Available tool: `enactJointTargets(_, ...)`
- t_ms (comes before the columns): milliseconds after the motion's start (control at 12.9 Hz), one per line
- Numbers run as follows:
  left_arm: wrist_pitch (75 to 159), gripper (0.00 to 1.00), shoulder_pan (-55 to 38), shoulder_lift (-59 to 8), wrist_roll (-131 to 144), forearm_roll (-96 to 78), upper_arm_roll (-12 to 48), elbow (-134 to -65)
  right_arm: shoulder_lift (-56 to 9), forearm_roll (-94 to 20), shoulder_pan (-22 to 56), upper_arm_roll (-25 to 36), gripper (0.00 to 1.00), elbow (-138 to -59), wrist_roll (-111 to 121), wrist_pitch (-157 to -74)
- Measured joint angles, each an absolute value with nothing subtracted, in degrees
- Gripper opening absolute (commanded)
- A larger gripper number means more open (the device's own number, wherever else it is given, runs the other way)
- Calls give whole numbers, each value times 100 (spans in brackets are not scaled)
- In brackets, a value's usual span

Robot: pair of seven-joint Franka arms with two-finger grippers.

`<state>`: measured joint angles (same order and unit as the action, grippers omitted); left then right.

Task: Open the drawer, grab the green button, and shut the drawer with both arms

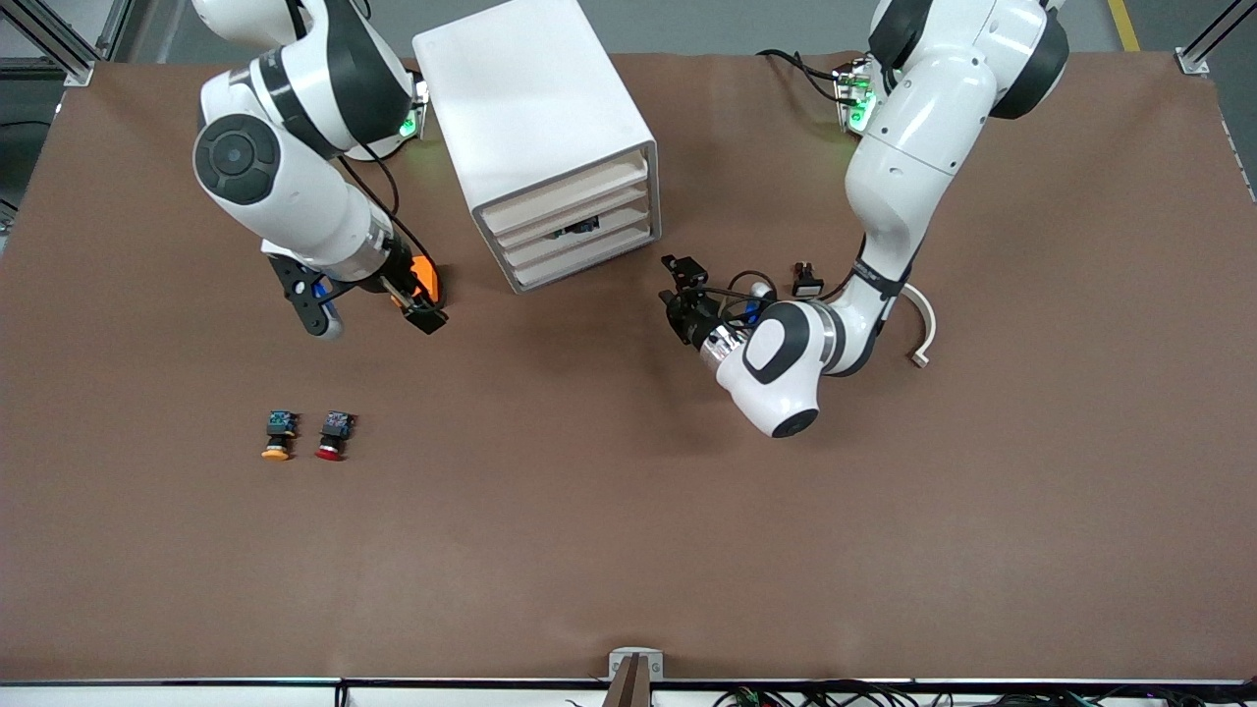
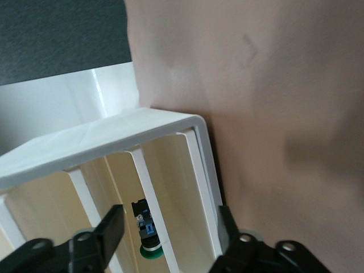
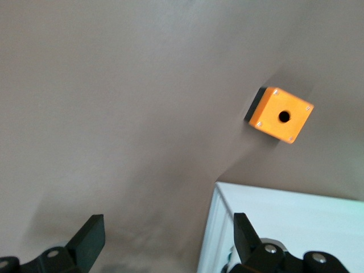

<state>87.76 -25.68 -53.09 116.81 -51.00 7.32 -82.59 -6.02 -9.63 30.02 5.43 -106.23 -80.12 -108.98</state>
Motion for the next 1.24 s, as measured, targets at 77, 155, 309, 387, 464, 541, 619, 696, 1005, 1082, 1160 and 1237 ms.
enactJointTargets(77, 8776, 60, -2668, -5364, 11769, -5202, 733, -8258, -636, -988, 3097, 542, 100, -10623, -8137, -10977)
enactJointTargets(155, 8777, 59, -2788, -5409, 11884, -5308, 734, -8258, -667, -988, 3215, 542, 100, -10623, -8260, -11007)
enactJointTargets(309, 8804, 57, -3029, -5480, 12147, -5543, 732, -8257, -695, -986, 3429, 541, 100, -10623, -8501, -11034)
enactJointTargets(387, 8818, 55, -3122, -5513, 12303, -5646, 731, -8256, -701, -986, 3496, 541, 100, -10623, -8573, -11038)
enactJointTargets(464, 8822, 54, -3184, -5542, 12449, -5702, 731, -8256, -710, -986, 3542, 543, 100, -10623, -8639, -11051)
enactJointTargets(541, 8823, 46, -3229, -5565, 12570, -5731, 731, -8255, -725, -986, 3583, 544, 100, -10623, -8705, -11087)
enactJointTargets(619, 8823, 41, -3261, -5576, 12643, -5738, 731, -8255, -741, -986, 3627, 544, 100, -10623, -8765, -11129)
enactJointTargets(696, 8823, 41, -3287, -5577, 12700, -5740, 731, -8255, -760, -986, 3679, 543, 100, -10623, -8851, -11160)
enactJointTargets(1005, 8817, 1, -3400, -5577, 12861, -5749, 734, -8252, -845, -986, 3935, 542, 100, -10623, -9200, -11229)
enactJointTargets(1082, 8762, 1, -3405, -5574, 12871, -5788, 738, -8241, -861, -986, 3990, 542, 100, -10623, -9257, -11236)
enactJointTargets(1160, 8730, 1, -3397, -5572, 12911, -5796, 734, -8226, -877, -986, 4031, 542, 100, -10623, -9293, -11266)
enactJointTargets(1237, 8730, 1, -3393, -5577, 12932, -5801, 733, -8228, -897, -986, 4065, 542, 100, -10623, -9324, -11327)
